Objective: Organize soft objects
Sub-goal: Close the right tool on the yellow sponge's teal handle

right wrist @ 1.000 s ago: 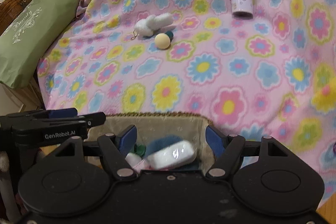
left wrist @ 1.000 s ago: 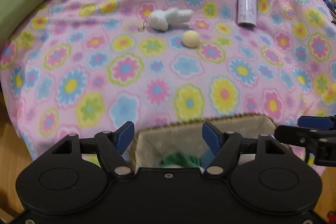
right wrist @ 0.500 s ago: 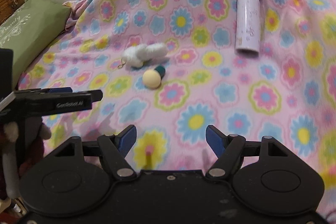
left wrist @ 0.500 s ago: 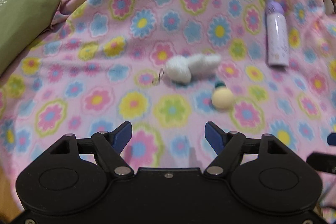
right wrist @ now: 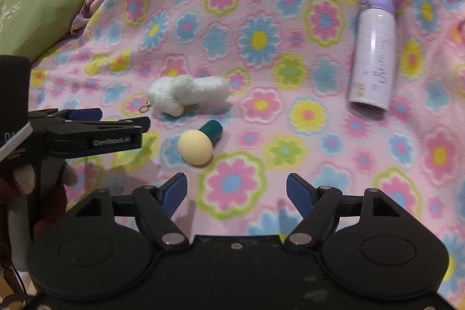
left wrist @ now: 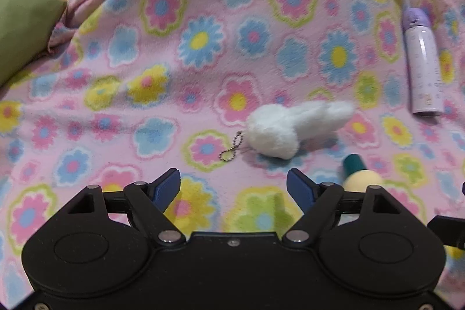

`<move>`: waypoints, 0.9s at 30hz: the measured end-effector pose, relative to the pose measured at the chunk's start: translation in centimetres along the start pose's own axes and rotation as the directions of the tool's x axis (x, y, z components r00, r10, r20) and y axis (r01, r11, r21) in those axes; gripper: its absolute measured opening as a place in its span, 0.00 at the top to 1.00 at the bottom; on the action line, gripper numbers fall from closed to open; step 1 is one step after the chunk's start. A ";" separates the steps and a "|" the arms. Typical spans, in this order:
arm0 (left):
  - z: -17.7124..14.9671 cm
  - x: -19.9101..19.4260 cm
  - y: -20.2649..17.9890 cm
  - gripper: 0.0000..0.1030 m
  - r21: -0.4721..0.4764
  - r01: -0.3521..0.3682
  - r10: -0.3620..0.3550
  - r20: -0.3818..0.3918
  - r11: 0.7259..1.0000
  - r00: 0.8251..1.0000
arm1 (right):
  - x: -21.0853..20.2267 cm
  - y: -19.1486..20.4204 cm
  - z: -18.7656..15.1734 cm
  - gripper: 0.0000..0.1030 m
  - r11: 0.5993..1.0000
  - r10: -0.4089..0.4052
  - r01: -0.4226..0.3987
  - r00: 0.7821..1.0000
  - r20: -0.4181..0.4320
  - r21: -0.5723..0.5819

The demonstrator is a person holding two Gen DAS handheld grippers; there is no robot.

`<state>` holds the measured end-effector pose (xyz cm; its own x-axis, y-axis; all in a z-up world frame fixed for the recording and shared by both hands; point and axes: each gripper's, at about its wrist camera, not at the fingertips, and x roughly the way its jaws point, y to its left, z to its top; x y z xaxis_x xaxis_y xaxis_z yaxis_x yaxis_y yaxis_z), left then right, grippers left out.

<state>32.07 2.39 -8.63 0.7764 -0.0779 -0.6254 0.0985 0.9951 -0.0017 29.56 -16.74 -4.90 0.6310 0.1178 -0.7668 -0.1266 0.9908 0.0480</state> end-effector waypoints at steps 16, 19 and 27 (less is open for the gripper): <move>-1.1 2.4 0.7 0.13 -0.011 -0.035 0.034 -0.050 0.999 0.998 | 7.3 2.0 1.0 0.25 0.999 -0.048 0.047 0.998 -0.046 -0.016; -1.0 2.6 0.7 0.12 -0.011 -0.038 0.038 -0.052 0.999 0.998 | 6.5 -0.1 0.7 0.19 0.995 -0.064 0.066 0.998 -0.025 0.069; -0.9 2.6 0.7 0.10 -0.015 -0.045 0.044 -0.054 0.999 0.998 | 3.4 -2.4 0.4 0.19 0.946 -0.279 0.264 0.959 0.058 0.189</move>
<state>33.60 2.95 -10.98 0.7452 -0.0302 -0.6662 0.0539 0.9984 0.0150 32.31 -18.72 -7.38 0.6849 -0.1593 -0.7110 0.1908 0.9810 -0.0360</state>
